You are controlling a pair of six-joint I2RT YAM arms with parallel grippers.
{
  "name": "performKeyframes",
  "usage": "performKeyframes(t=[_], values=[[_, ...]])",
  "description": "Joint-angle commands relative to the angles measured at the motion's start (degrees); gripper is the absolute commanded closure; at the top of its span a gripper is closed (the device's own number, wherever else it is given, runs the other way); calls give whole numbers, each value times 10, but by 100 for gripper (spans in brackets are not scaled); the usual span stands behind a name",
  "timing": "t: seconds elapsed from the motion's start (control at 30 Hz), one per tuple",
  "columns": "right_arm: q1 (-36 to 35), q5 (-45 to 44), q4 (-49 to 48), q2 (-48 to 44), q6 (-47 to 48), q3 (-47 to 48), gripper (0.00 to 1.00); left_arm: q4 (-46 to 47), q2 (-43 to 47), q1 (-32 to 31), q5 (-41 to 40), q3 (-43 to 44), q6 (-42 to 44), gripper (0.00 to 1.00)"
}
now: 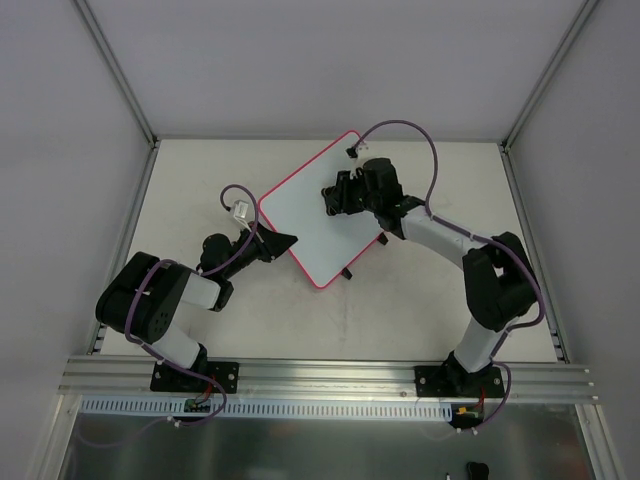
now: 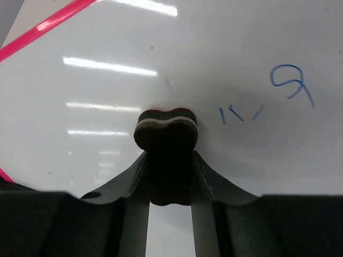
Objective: Erase the whiteboard
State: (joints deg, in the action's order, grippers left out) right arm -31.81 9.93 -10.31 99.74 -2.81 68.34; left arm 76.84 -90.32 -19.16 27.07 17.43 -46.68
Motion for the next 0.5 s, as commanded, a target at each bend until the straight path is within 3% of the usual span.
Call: performKeyframes(t=[0.0,0.3,0.47], values=[[-15,11,41,11,51,57,100,195,-6,-7,32,1,38,100],[-11,-22,183,77,85,187,100,195,-17,-6,44,6,39,100],[21,-2,196,106,68,206,100,195,-15,-7,46,5,42,100]])
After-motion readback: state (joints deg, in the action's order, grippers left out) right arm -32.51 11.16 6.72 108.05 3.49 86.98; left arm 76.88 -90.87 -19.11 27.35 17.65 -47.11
